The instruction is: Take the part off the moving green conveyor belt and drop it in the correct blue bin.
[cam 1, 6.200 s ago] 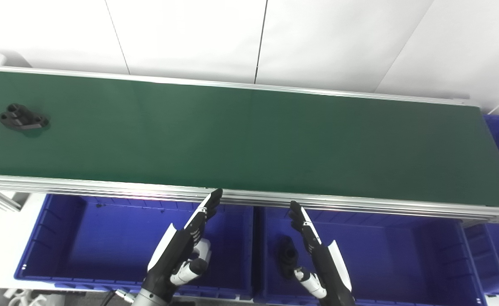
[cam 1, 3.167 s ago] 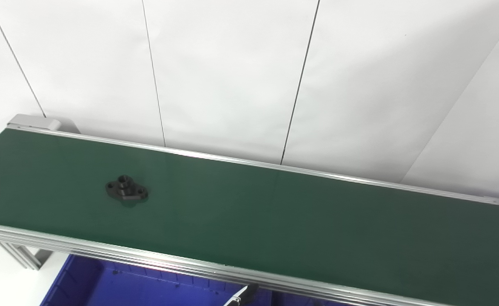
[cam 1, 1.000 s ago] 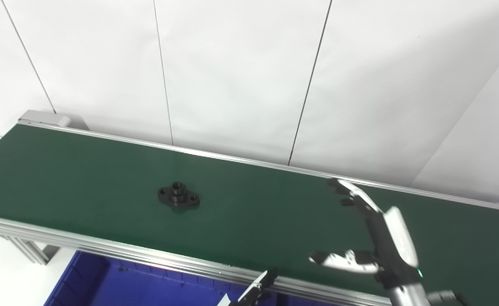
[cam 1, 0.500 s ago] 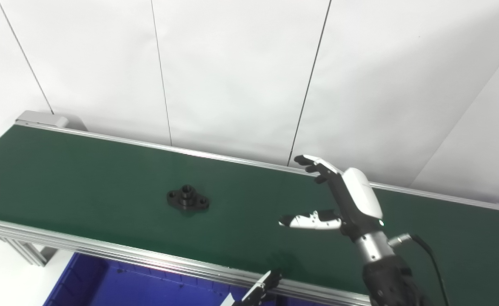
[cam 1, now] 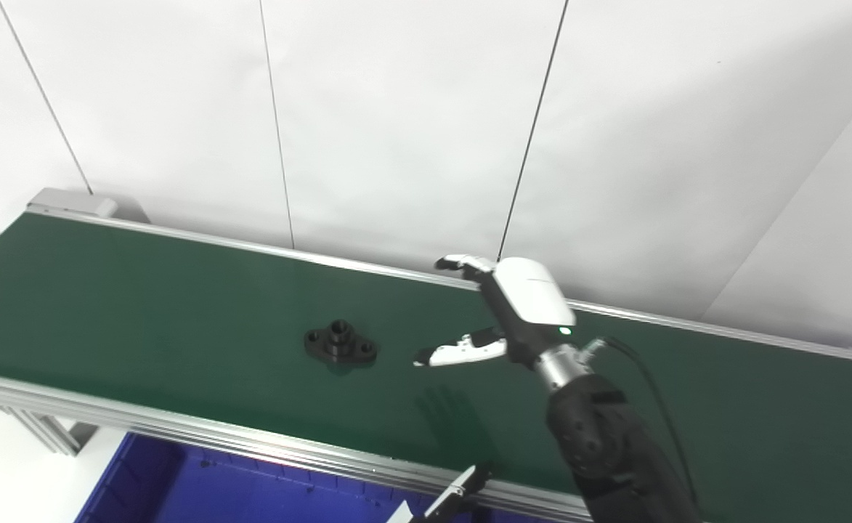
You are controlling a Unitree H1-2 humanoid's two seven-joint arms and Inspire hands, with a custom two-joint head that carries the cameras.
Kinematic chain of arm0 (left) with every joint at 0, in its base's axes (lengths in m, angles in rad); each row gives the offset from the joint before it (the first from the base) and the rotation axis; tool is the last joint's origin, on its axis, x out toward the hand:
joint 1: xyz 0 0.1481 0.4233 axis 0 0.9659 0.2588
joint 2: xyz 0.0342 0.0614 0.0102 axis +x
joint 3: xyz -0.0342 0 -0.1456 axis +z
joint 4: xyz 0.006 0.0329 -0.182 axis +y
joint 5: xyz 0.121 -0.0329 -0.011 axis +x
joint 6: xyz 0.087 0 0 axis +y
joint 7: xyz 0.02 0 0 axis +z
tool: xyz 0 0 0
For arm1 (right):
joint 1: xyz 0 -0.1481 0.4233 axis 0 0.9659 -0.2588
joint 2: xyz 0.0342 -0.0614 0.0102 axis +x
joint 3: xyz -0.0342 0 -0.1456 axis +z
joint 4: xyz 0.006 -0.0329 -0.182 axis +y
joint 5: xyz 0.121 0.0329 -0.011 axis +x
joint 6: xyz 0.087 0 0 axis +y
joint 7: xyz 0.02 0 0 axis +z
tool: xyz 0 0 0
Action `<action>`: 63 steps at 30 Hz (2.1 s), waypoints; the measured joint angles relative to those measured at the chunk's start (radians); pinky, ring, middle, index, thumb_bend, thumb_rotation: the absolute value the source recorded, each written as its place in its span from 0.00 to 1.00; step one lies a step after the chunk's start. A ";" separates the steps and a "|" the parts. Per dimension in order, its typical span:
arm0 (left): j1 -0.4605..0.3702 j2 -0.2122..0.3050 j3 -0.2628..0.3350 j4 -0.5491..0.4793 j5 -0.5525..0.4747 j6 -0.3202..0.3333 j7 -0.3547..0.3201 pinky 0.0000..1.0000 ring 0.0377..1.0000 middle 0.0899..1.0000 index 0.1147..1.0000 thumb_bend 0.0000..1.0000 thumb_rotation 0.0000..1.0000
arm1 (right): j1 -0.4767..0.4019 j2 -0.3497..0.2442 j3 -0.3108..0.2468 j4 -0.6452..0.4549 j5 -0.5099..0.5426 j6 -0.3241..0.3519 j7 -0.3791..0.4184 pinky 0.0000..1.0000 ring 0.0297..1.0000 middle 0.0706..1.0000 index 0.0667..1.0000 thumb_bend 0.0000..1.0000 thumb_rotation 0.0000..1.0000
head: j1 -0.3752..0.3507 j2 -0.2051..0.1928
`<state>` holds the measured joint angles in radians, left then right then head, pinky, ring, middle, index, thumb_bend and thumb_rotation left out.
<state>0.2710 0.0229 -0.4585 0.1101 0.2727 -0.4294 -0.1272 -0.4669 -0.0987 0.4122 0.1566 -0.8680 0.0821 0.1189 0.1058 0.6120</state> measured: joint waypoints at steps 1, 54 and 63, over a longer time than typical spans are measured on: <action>0.000 0.000 -0.001 -0.001 0.005 0.000 0.005 0.87 0.95 0.96 0.96 0.86 0.81 | -0.008 0.006 0.009 0.023 -0.017 0.000 -0.006 0.58 0.73 0.78 0.76 1.00 0.63 | 0.003 0.002; 0.003 0.023 -0.055 -0.114 0.153 0.133 0.063 0.73 0.86 0.84 0.72 0.70 0.72 | -0.218 0.115 0.227 0.524 -0.117 0.107 -0.074 0.20 0.27 0.37 0.47 0.53 0.01 | 0.106 0.057; 0.004 0.032 -0.070 -0.149 0.153 0.167 0.059 0.75 0.87 0.85 0.73 0.69 0.72 | -0.244 0.110 0.273 0.469 -0.141 0.224 0.055 0.17 0.25 0.36 0.49 0.52 0.00 | 0.095 0.068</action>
<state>0.2754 0.0548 -0.5280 -0.0392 0.4253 -0.2625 -0.0685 -0.7106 0.0115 0.6850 0.6259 -1.0095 0.3063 0.1736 0.2010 0.6796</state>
